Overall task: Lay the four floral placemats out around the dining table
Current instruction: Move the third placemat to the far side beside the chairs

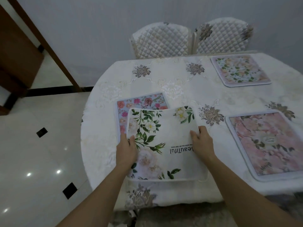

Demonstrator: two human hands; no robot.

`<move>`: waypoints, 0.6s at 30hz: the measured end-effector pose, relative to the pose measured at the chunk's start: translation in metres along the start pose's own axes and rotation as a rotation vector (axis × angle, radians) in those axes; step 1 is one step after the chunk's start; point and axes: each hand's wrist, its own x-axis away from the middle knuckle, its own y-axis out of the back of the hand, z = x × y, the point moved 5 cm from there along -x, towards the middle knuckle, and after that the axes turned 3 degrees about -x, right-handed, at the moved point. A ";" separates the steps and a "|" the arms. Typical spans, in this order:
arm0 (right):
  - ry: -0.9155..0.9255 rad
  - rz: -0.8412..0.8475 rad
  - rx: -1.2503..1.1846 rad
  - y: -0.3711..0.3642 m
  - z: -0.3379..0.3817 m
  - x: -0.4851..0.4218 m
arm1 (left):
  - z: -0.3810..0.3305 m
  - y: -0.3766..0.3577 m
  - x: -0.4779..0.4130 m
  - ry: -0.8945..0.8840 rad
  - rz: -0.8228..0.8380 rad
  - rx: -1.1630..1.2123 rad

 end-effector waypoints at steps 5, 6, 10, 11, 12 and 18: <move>0.001 0.026 -0.016 0.034 -0.005 0.010 | -0.019 -0.006 0.029 0.002 -0.023 0.011; 0.004 0.030 -0.023 0.039 -0.003 0.010 | -0.022 -0.006 0.032 0.002 -0.031 0.018; 0.019 0.033 -0.042 0.051 0.009 0.012 | -0.032 -0.001 0.039 0.009 -0.051 0.056; 0.020 0.042 -0.047 0.053 0.013 0.013 | -0.034 0.000 0.038 0.006 -0.057 0.066; 0.018 0.053 -0.056 0.053 0.015 0.013 | -0.035 0.000 0.037 0.001 -0.062 0.078; -0.019 0.060 -0.073 0.055 0.011 0.002 | -0.042 -0.007 0.015 -0.037 -0.076 0.126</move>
